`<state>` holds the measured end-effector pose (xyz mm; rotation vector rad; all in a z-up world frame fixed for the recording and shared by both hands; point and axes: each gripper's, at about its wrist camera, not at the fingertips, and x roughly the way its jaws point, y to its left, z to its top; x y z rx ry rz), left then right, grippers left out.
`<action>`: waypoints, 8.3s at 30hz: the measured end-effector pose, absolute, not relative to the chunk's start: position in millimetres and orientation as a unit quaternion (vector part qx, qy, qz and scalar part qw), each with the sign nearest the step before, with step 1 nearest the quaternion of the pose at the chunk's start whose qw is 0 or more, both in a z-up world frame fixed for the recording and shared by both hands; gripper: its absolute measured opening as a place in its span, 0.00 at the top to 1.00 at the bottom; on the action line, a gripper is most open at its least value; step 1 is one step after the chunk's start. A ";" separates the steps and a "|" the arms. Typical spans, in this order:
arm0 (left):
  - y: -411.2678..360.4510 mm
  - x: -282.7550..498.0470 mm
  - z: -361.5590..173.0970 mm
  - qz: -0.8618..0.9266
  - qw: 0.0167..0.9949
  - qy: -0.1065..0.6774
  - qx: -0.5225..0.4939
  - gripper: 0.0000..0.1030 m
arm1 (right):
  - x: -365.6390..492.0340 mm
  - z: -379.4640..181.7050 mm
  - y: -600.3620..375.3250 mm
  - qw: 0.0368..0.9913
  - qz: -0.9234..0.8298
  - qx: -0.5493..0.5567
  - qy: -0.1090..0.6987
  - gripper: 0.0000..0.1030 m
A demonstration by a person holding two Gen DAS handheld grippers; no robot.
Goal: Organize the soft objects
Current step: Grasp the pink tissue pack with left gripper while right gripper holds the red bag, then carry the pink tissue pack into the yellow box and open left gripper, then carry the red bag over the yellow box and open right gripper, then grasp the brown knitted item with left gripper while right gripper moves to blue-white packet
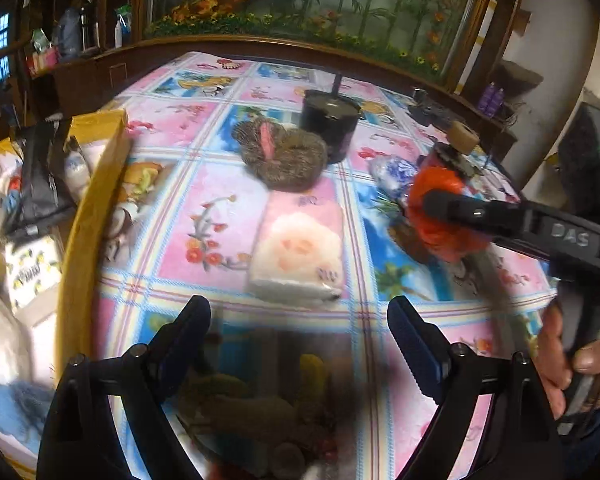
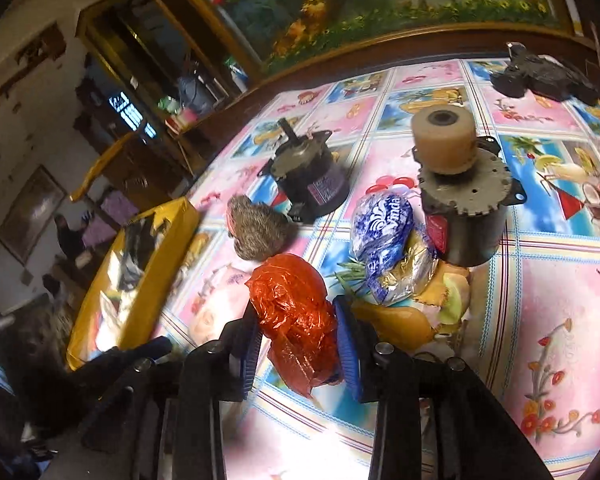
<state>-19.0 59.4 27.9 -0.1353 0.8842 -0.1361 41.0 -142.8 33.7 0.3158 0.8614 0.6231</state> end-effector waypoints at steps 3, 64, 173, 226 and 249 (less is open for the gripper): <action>58.6 -8.8 34.5 -0.060 0.904 0.420 -0.052 0.13 | 38.6 38.9 -144.9 0.851 0.298 0.156 0.403 0.63; 52.2 -18.2 50.7 -0.003 0.957 0.289 -0.017 0.50 | 23.7 41.9 -118.1 0.871 0.300 0.101 0.376 0.63; 299.9 -99.2 65.9 0.159 0.927 0.291 -0.177 0.22 | -36.9 54.7 142.5 0.817 0.454 0.009 0.355 0.40; 183.1 -71.1 71.3 0.149 0.925 0.349 0.027 0.20 | 27.8 83.4 -143.7 0.889 0.264 0.212 0.309 0.41; 270.2 -96.0 127.6 0.085 0.932 0.295 -0.194 0.20 | 25.4 80.9 -175.8 0.891 0.249 0.203 0.319 0.41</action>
